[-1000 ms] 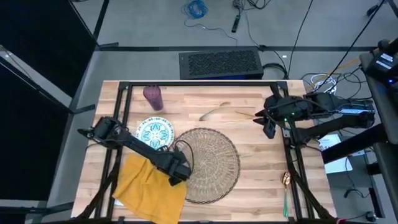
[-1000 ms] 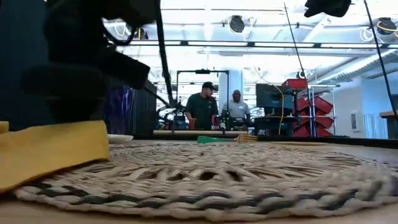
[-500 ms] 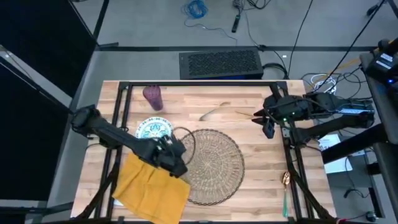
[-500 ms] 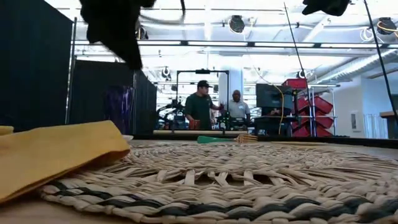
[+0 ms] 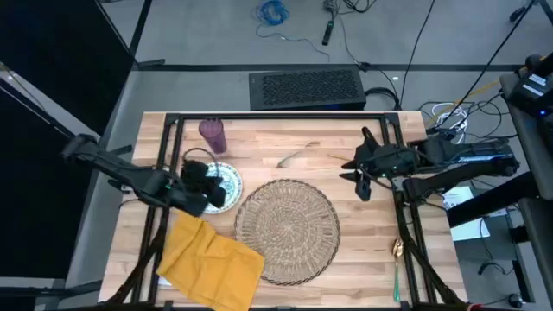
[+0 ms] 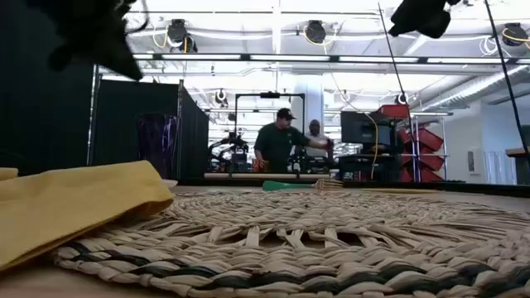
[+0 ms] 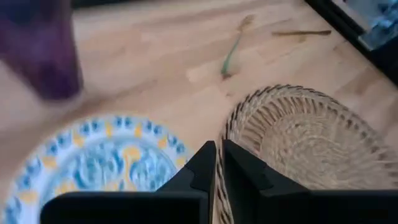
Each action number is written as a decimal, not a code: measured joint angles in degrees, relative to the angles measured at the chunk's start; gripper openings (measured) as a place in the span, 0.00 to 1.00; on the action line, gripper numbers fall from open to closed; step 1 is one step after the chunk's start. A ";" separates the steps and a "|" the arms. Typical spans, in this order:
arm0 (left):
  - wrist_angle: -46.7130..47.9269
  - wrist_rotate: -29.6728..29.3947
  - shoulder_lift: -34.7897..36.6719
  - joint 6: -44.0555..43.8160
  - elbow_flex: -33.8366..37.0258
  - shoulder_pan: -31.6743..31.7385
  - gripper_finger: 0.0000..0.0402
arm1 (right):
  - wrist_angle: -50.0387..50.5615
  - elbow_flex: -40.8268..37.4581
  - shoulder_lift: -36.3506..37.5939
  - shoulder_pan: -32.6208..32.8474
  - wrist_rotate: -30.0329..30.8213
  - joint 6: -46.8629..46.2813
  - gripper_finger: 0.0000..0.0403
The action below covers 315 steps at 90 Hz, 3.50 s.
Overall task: Set table place
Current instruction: Put the white plate on the brown placemat
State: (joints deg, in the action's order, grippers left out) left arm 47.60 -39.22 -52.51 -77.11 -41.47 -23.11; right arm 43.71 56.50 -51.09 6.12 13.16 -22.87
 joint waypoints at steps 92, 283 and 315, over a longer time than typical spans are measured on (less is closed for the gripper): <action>4.19 23.13 -5.29 -18.05 3.19 1.64 0.03 | -26.87 -19.75 1.46 1.21 -6.17 -2.55 0.31; 1.22 -6.24 3.11 -12.24 5.33 -1.67 0.03 | -31.02 27.05 -63.74 -11.10 -34.16 15.46 0.00; 10.65 1.34 -1.18 -17.16 5.37 7.14 0.03 | -20.29 23.40 -48.94 -12.84 -31.03 20.50 0.00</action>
State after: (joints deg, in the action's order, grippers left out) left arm 58.25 -37.87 -53.69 -94.26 -36.10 -15.97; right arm 23.42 79.90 -100.03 -6.72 -17.87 -2.37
